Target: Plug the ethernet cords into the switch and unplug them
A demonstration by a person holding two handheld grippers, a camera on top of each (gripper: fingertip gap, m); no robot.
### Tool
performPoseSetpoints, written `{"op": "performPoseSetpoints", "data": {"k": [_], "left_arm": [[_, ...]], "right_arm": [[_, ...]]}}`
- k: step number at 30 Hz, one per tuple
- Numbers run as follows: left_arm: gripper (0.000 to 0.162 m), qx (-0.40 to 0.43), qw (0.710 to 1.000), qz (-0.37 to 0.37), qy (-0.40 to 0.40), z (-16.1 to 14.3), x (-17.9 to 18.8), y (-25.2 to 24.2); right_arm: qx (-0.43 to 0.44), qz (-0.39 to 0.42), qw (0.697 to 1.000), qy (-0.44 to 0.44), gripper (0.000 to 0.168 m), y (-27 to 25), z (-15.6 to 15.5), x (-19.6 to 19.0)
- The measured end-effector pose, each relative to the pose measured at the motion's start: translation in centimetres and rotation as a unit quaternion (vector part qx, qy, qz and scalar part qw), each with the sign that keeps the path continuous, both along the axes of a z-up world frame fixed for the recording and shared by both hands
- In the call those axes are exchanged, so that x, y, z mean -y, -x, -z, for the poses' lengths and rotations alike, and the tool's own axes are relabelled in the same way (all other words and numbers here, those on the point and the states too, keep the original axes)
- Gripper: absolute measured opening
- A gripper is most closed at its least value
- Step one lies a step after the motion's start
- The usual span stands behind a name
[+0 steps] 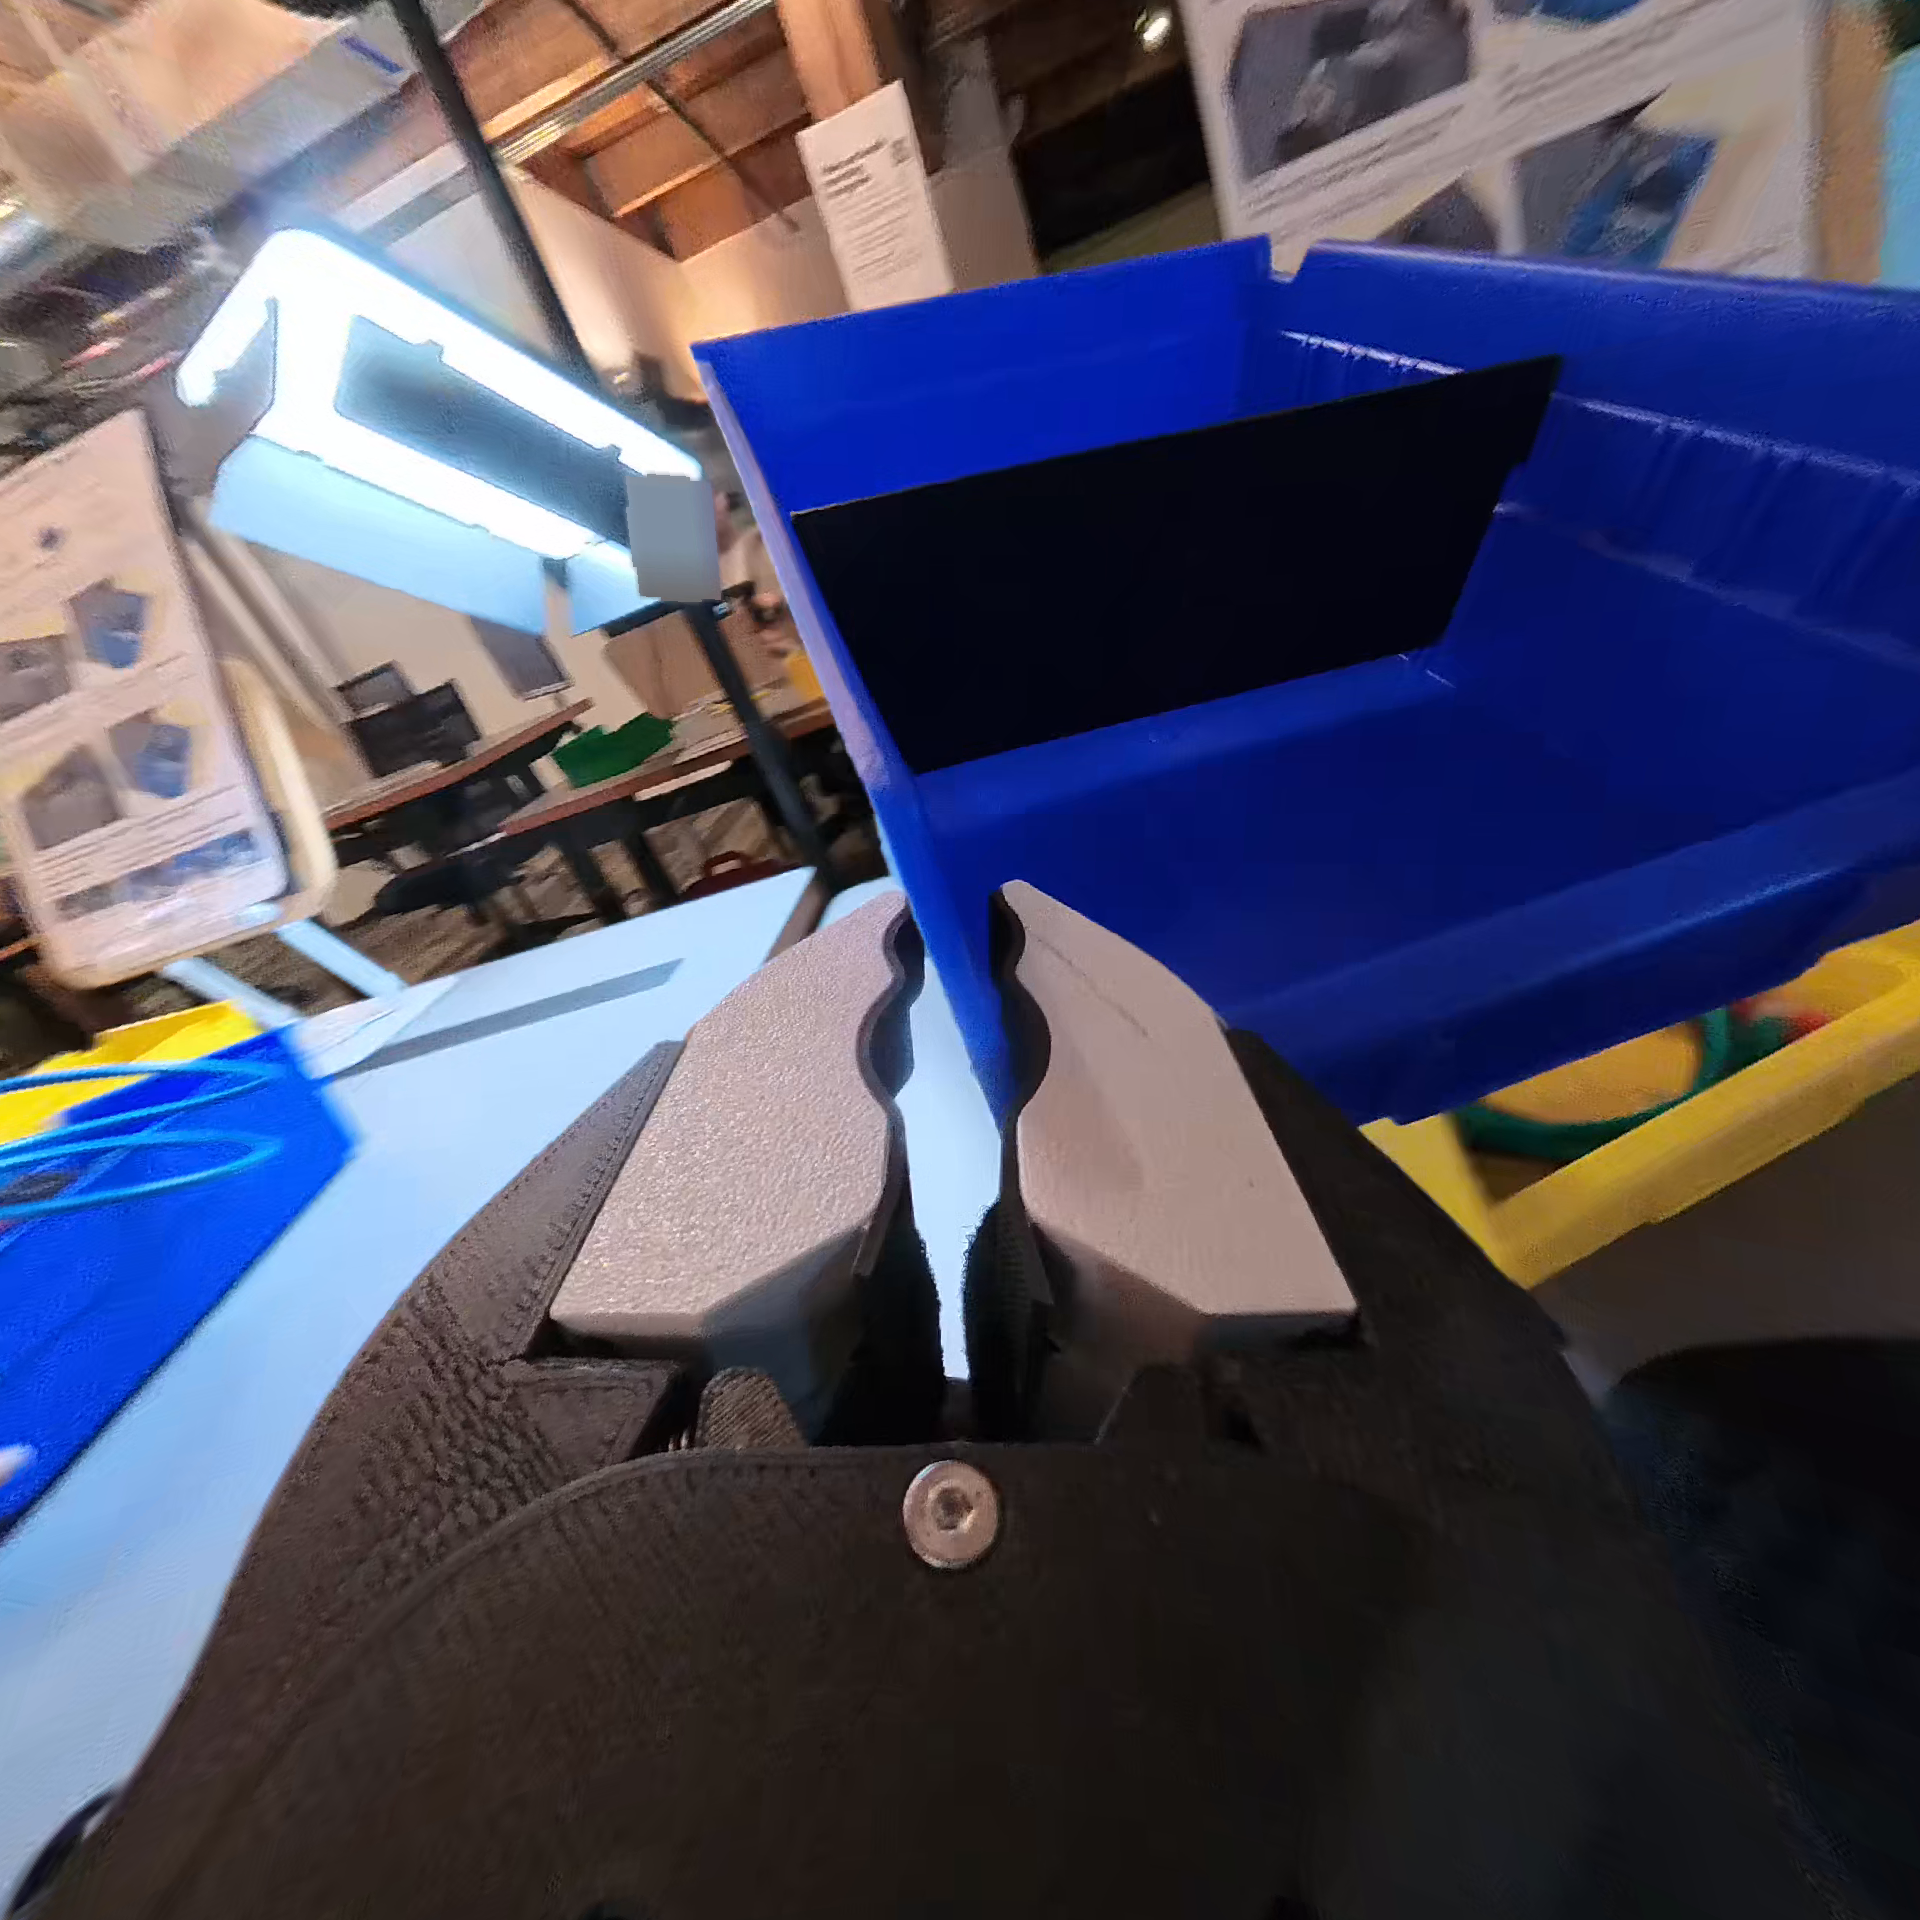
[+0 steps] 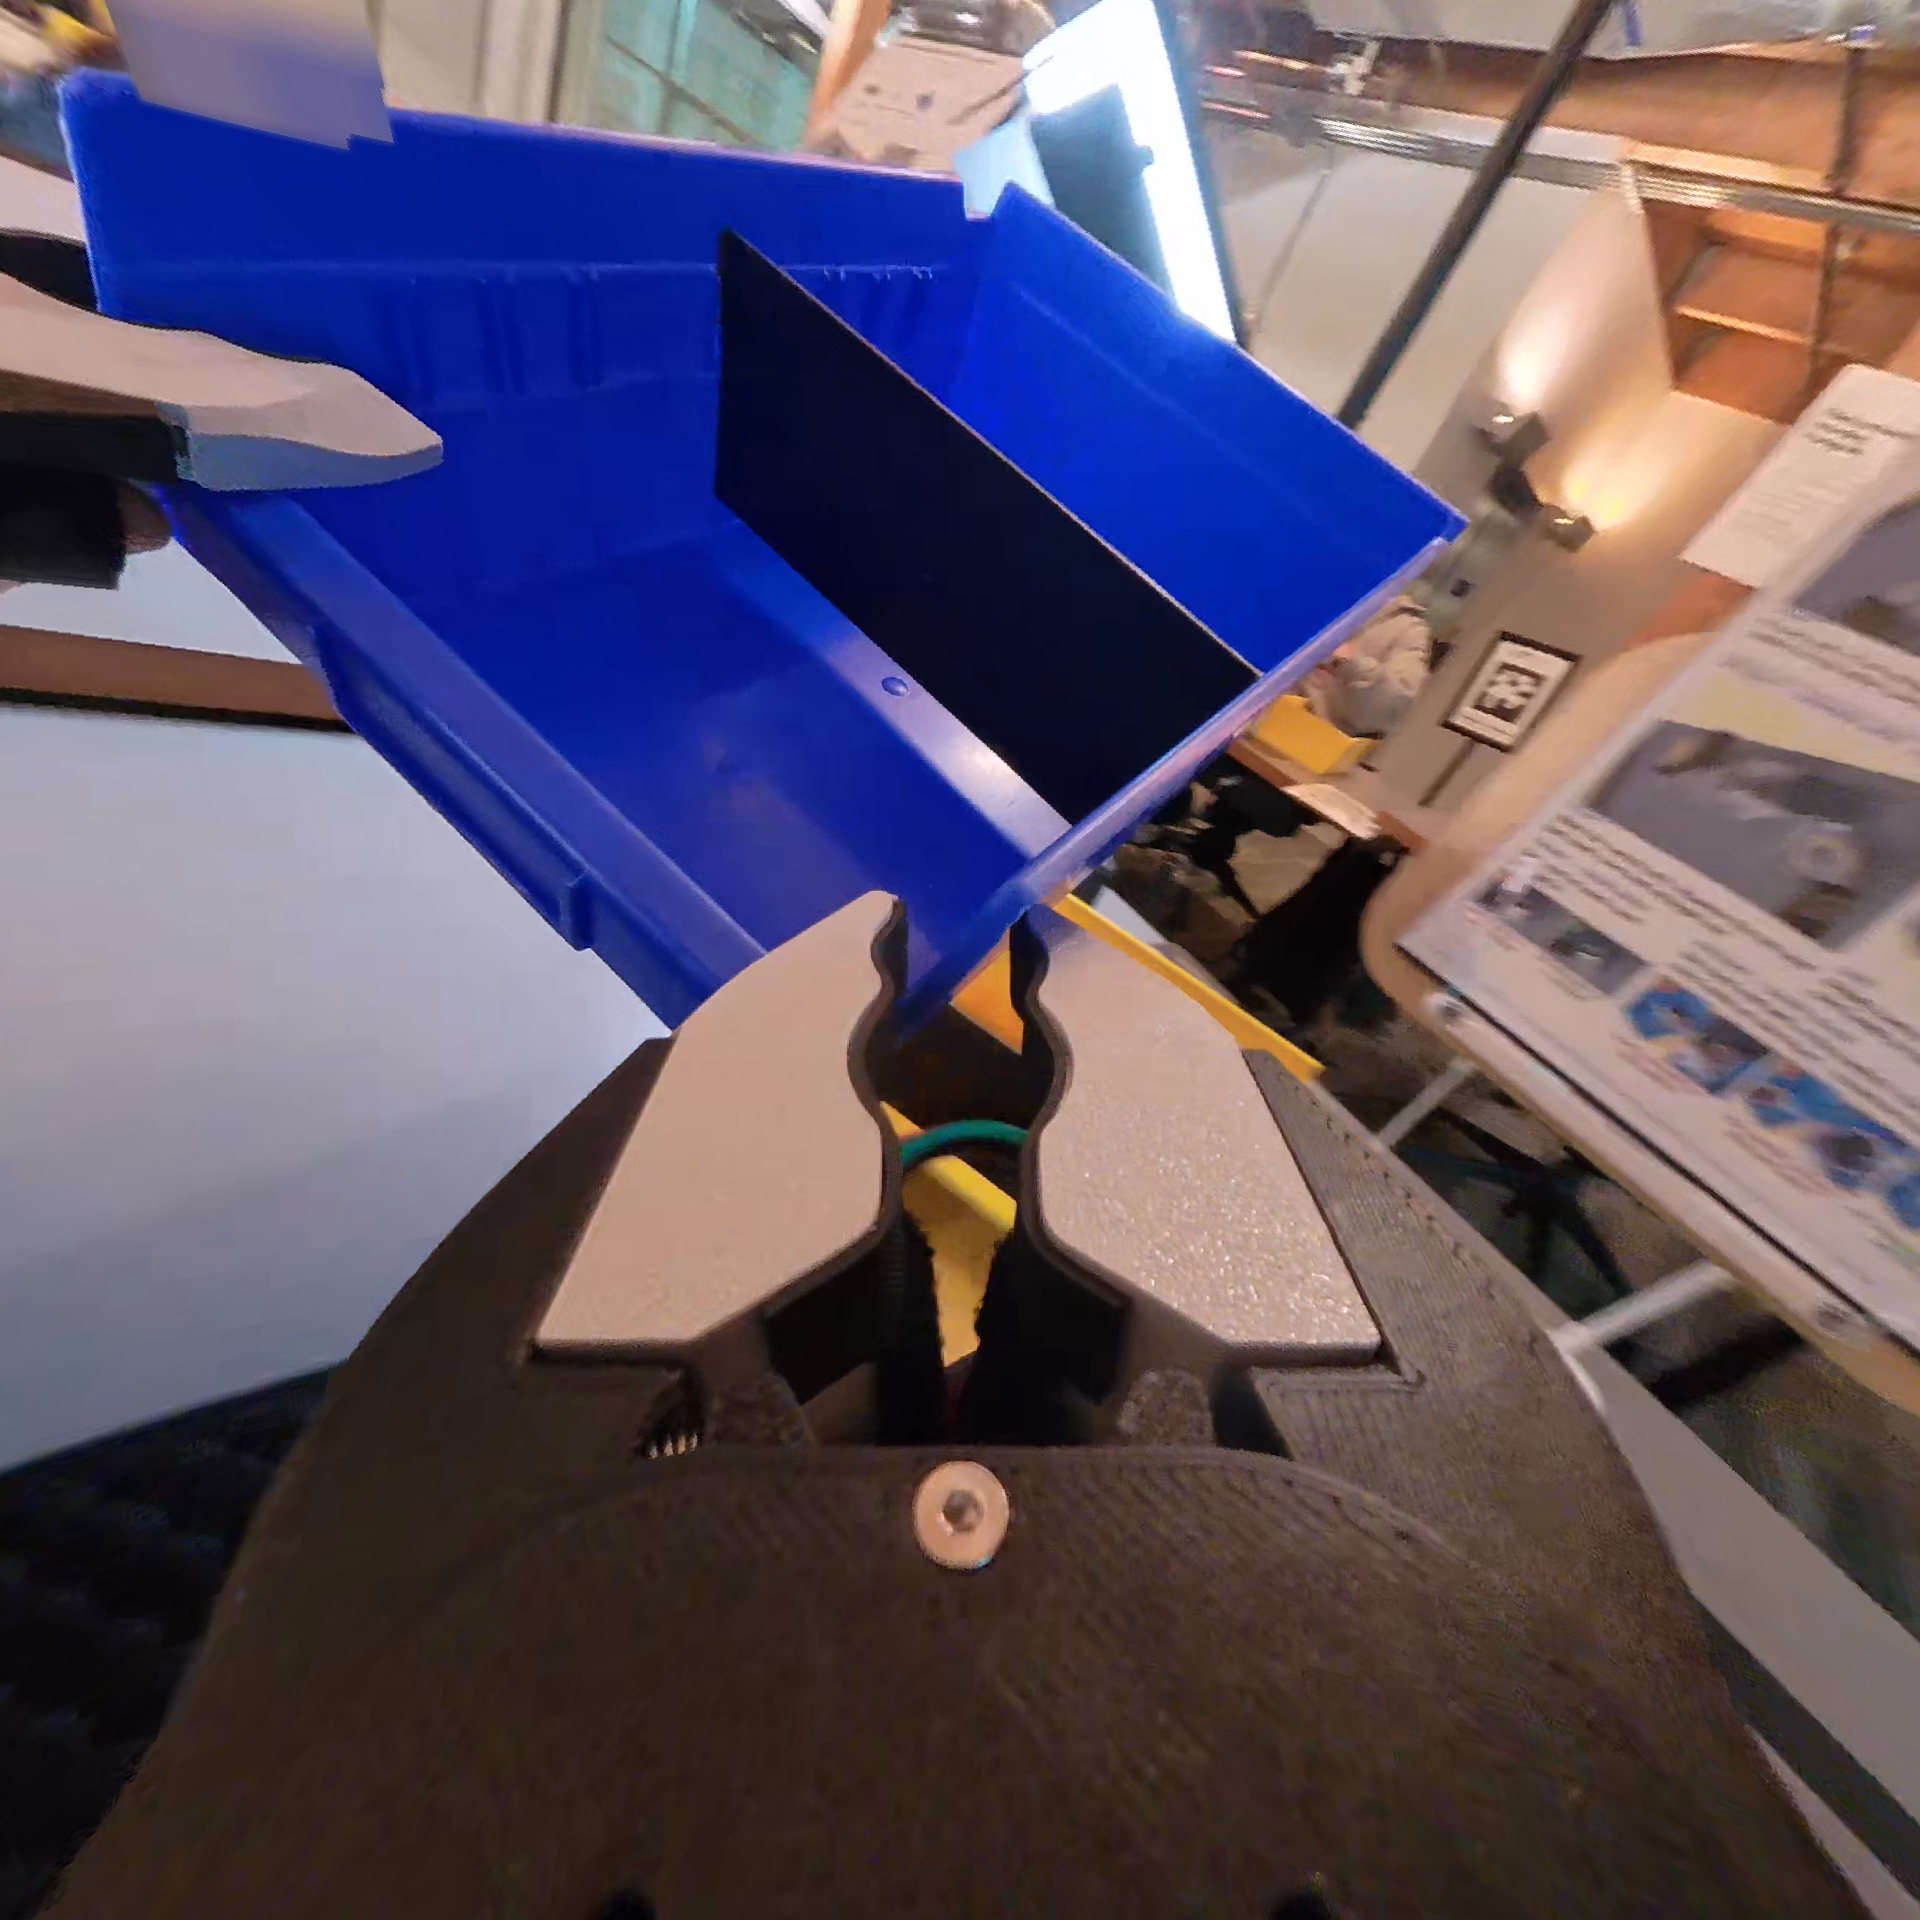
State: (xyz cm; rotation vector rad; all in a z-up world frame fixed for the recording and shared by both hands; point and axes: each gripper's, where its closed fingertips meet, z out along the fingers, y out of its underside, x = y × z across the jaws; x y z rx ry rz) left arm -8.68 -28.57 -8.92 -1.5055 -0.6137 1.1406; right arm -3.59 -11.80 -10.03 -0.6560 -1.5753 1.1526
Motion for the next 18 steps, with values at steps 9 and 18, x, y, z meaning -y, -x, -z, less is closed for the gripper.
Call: {"op": "performPoseSetpoints", "data": {"k": [9,18], "left_arm": [[0.013,0.024,0.984,0.159,-0.081,-0.8,-16.9,-3.8],[0.016,0.075,0.957,0.274,-0.053,3.2,-31.9,-8.1]], "right_arm": [[-0.006,0.178,0.984,0.001,0.016,-7.5,-1.2,-15.1],[0.012,0.329,0.944,0.025,0.013,-14.7,2.0,-28.3]]}}
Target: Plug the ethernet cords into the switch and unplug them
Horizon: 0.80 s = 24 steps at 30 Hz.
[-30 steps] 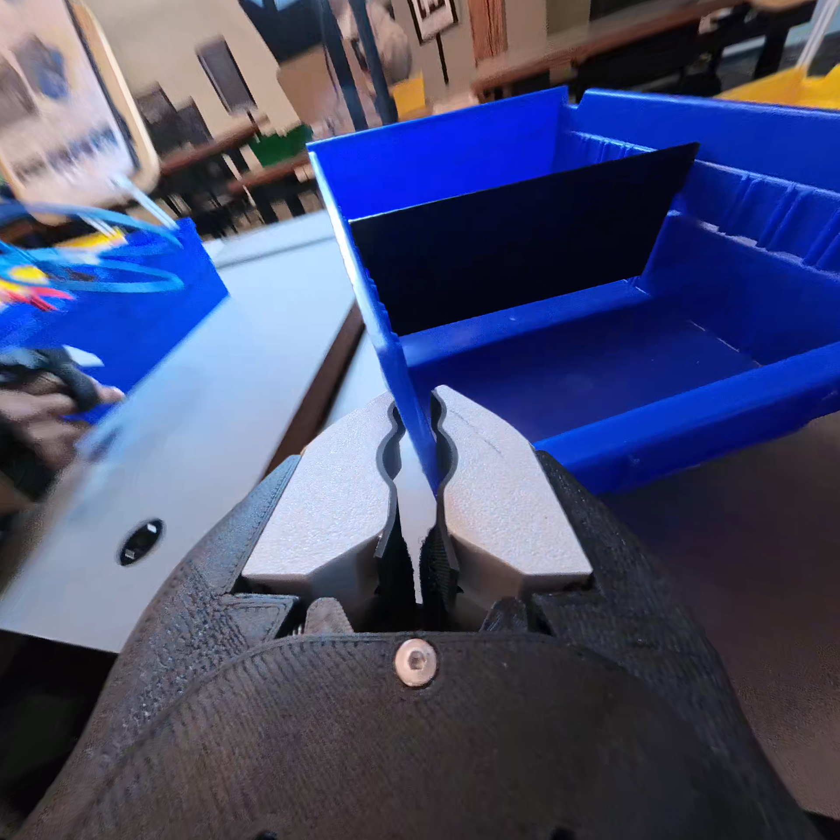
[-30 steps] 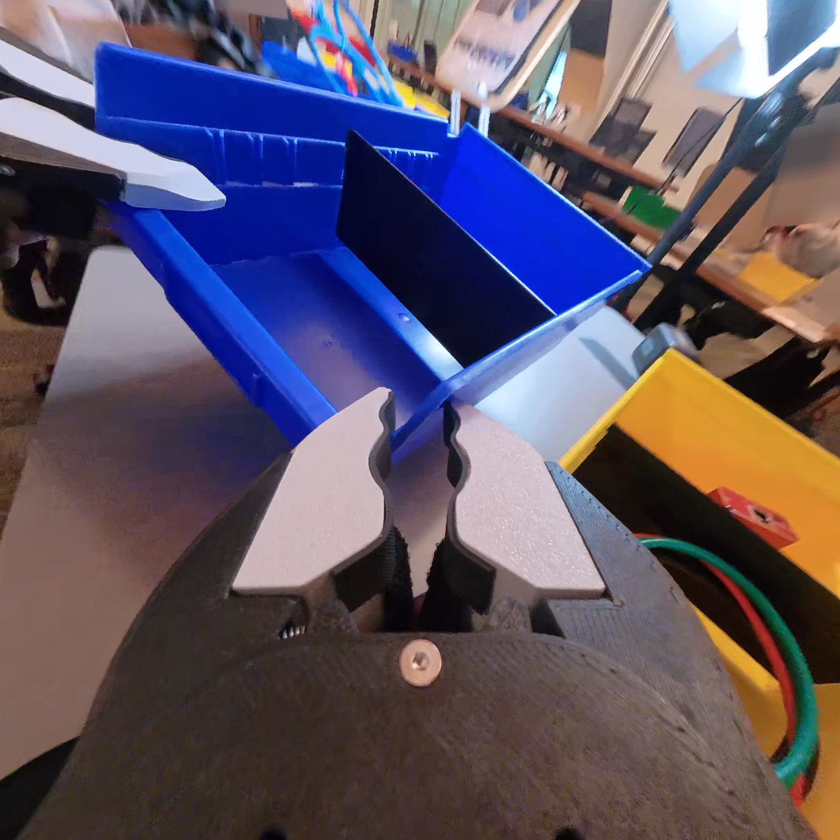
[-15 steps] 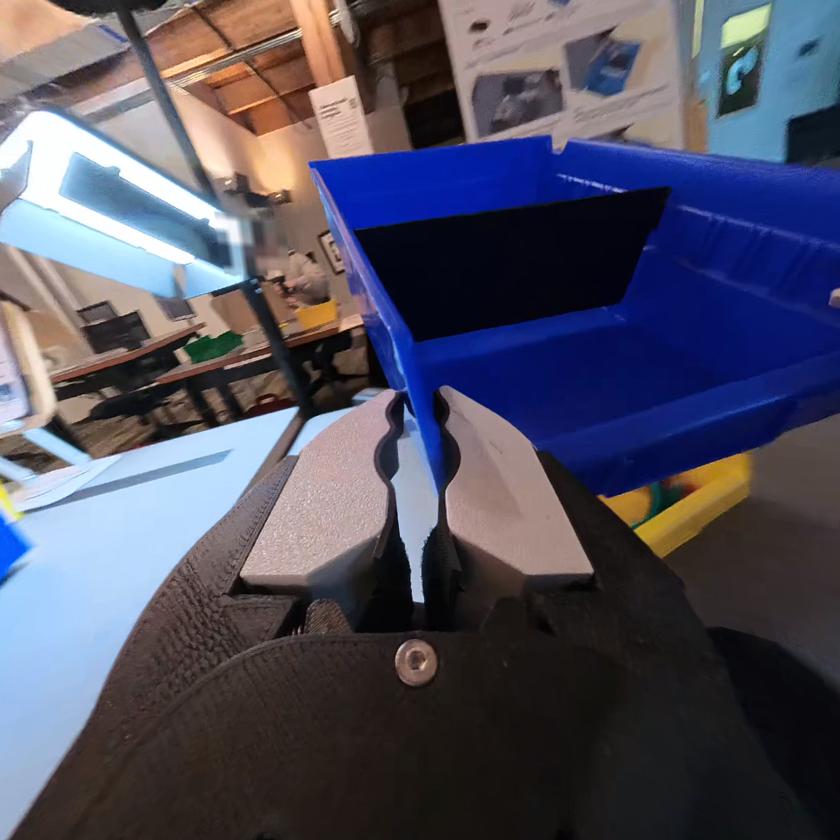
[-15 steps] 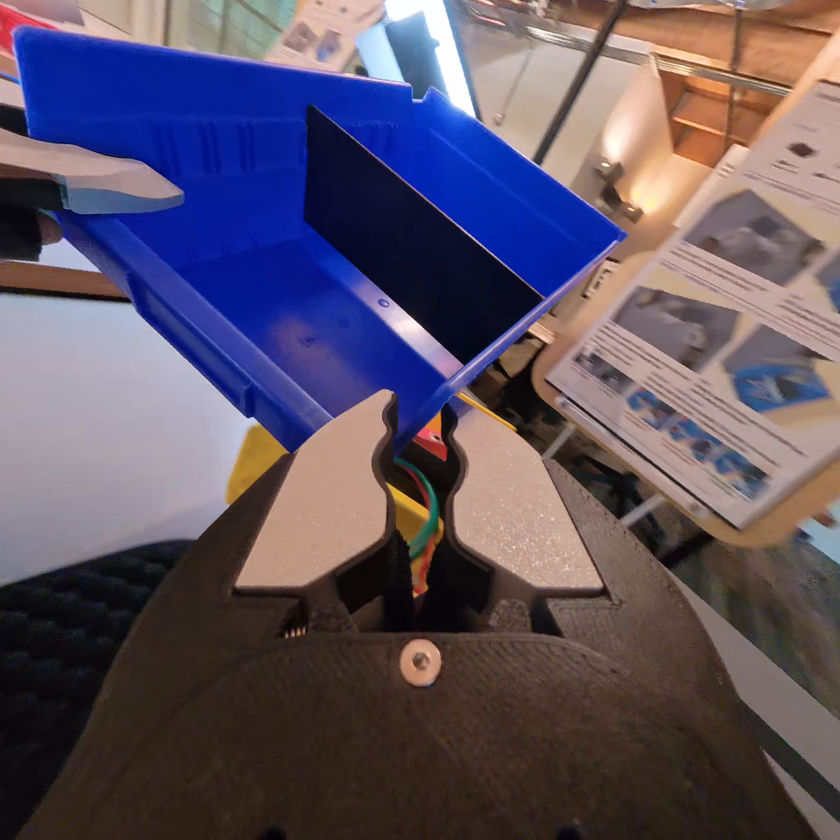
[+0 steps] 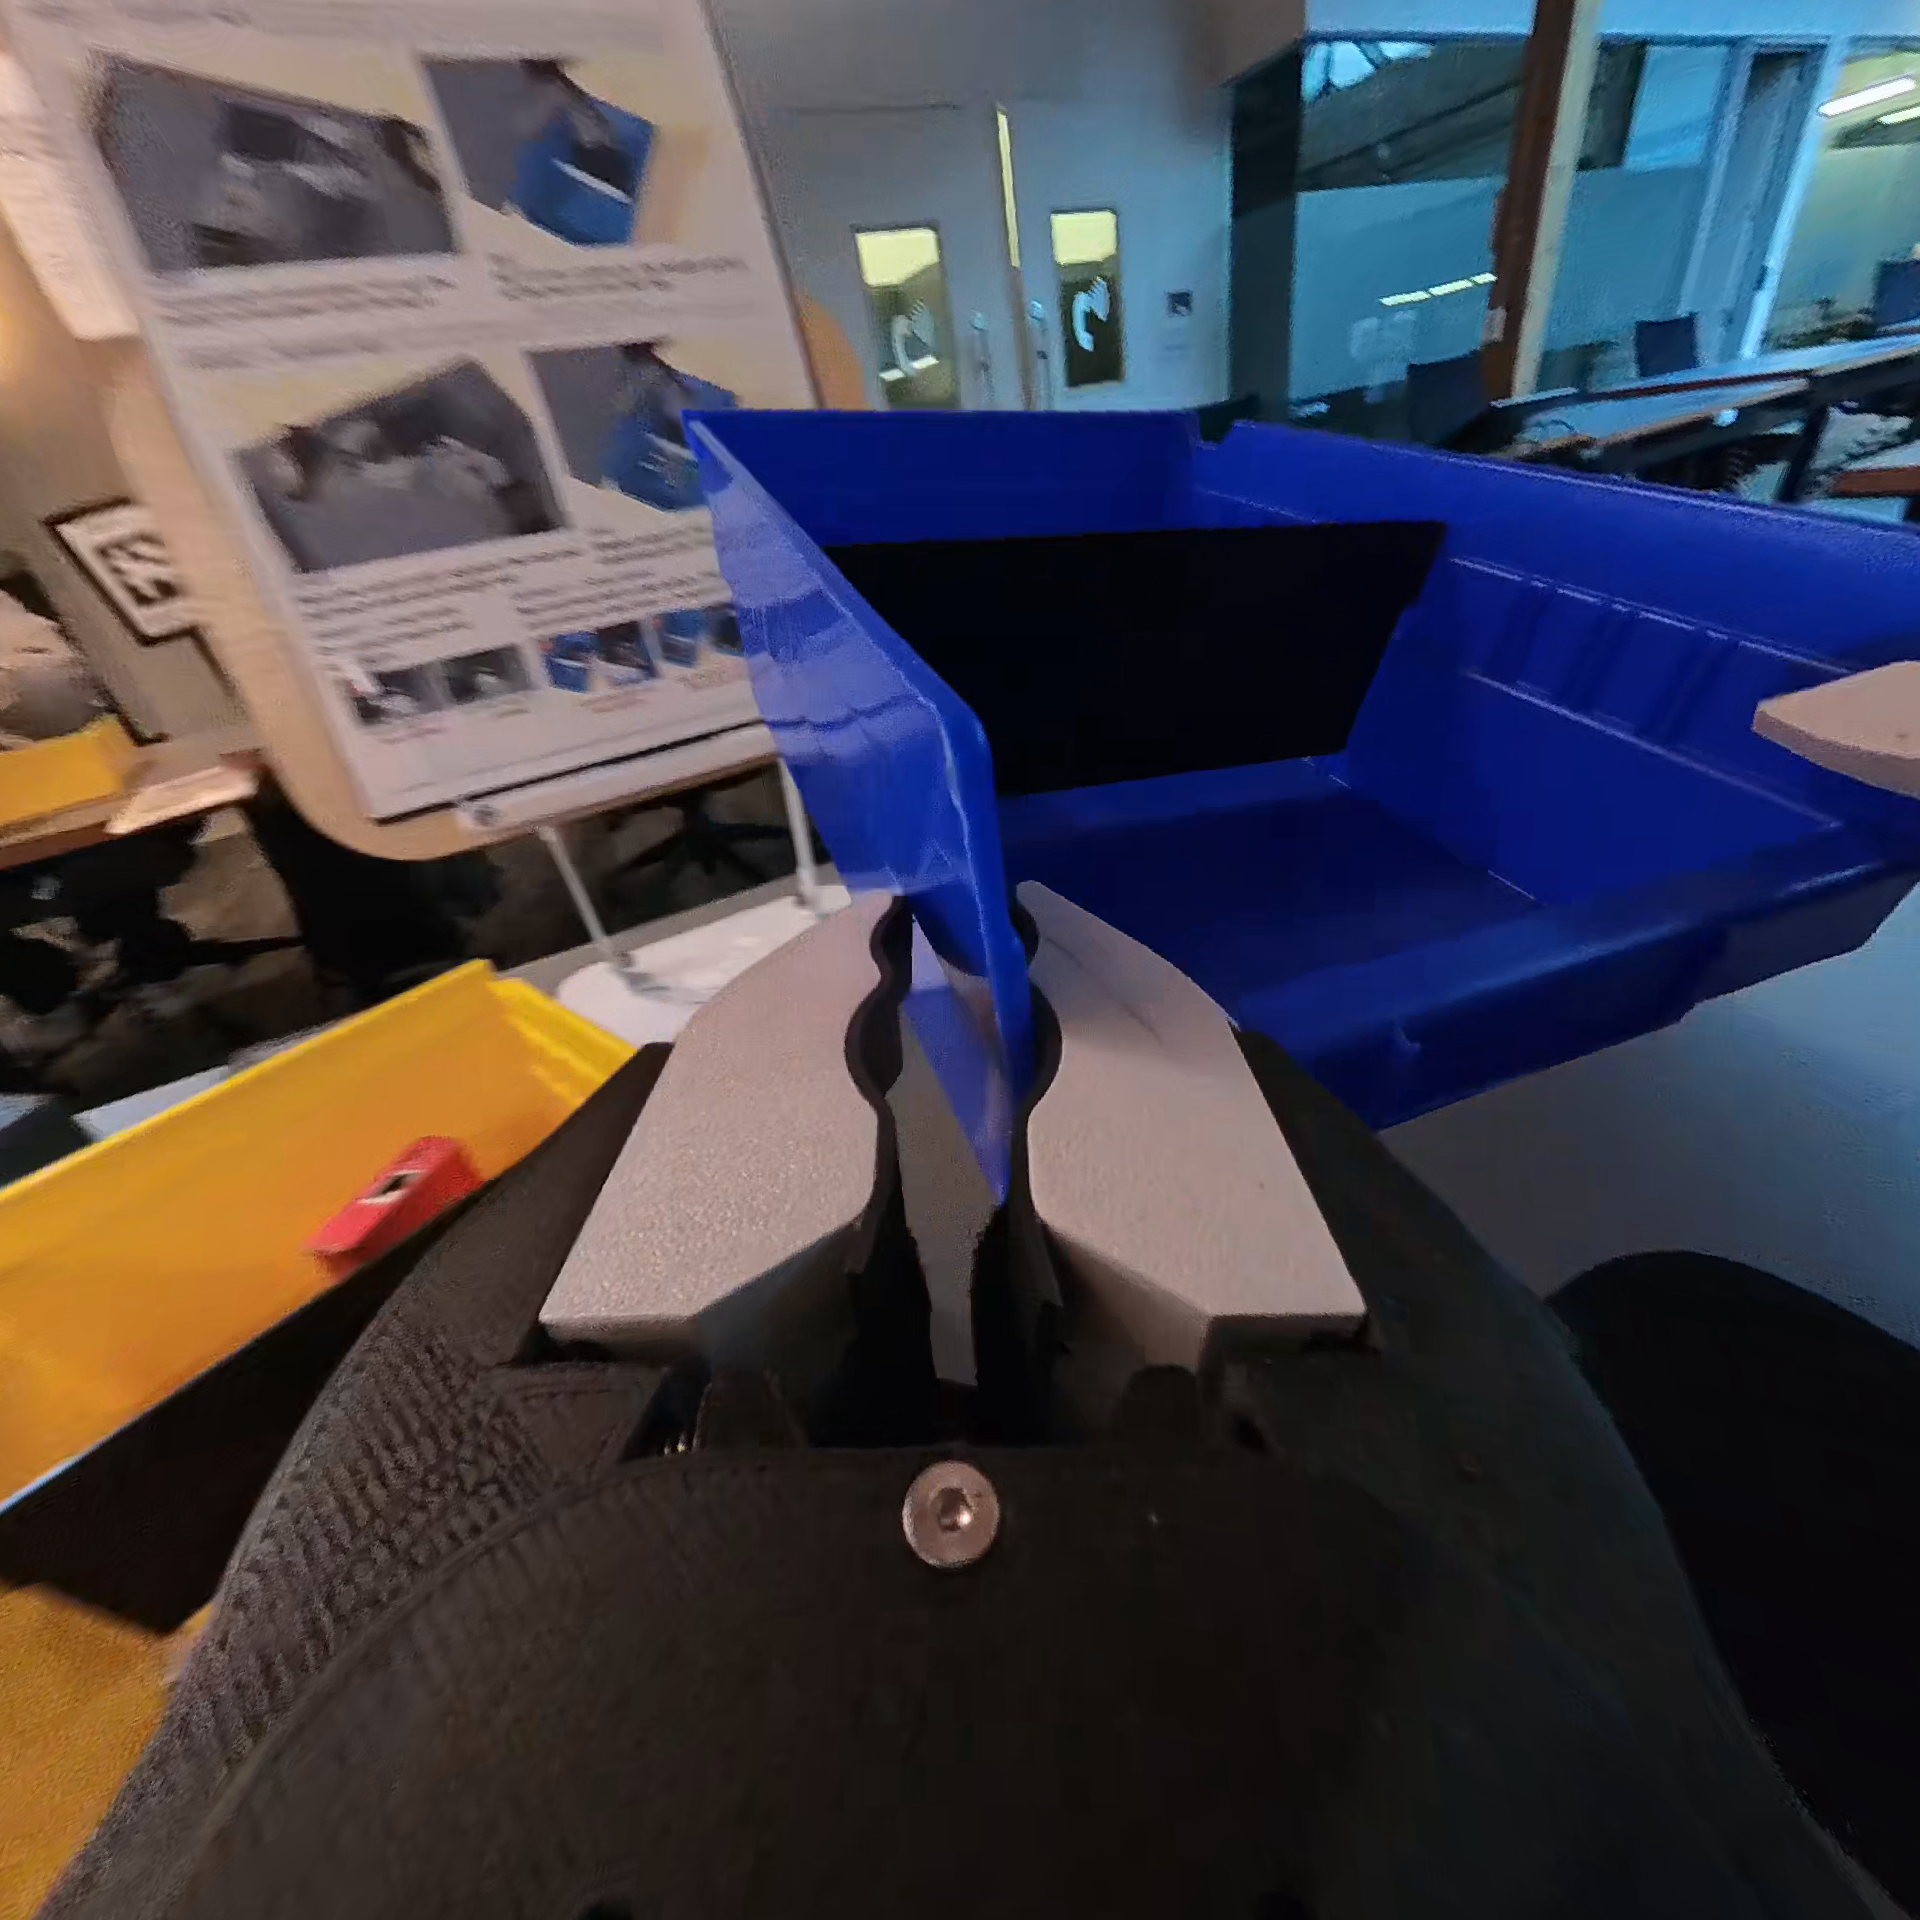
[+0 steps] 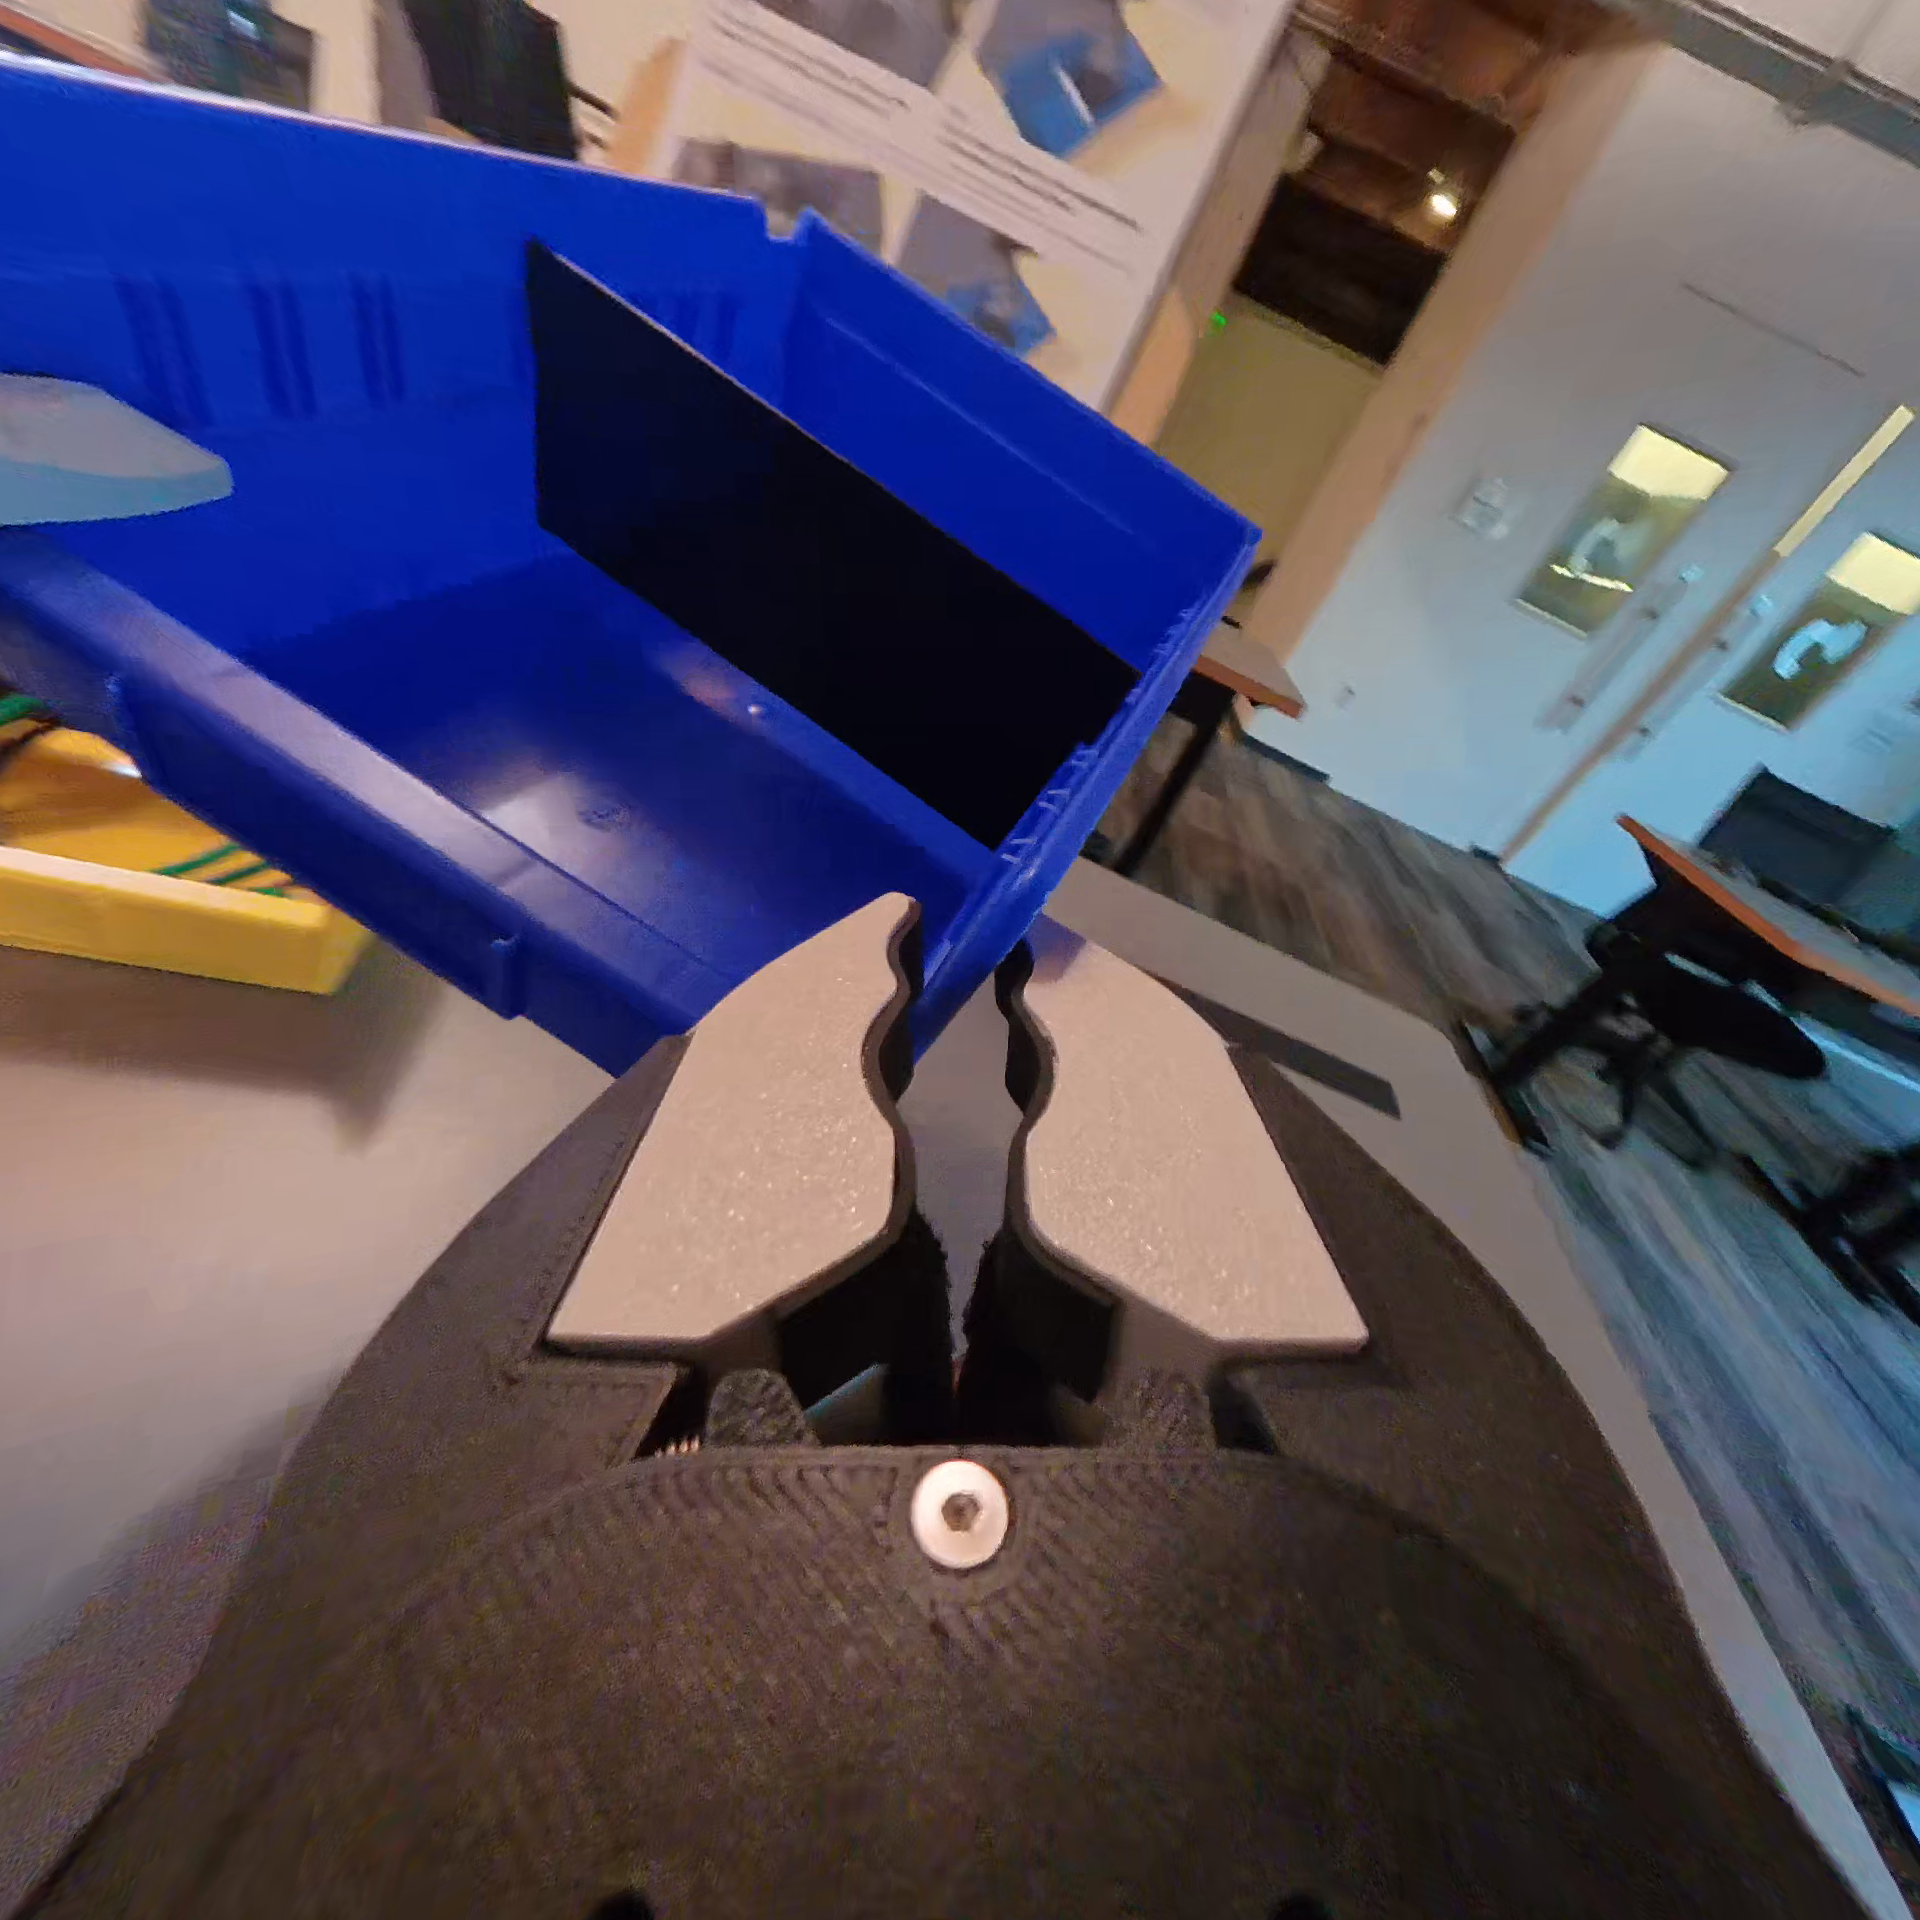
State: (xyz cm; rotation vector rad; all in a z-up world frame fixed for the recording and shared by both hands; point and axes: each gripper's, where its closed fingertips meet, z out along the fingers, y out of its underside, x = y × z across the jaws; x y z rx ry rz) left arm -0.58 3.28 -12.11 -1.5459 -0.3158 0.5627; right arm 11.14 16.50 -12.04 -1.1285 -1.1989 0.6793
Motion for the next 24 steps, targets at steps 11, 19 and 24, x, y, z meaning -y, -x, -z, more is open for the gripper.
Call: {"op": "performPoseSetpoints", "data": {"k": [11,19,24], "left_arm": [[0.017,0.064,0.994,0.046,0.079,9.3,-8.7,-1.8],[0.021,0.068,0.991,0.065,0.099,11.8,-10.3,-3.0],[0.070,0.099,0.980,0.114,0.132,13.5,-10.5,-4.1]], "right_arm": [[0.075,0.113,0.990,0.046,0.013,-2.9,9.0,-8.6],[0.098,0.132,0.984,0.075,0.014,-3.9,12.8,-10.6],[0.096,0.136,0.983,0.080,0.017,-4.4,13.2,-11.1]]}}
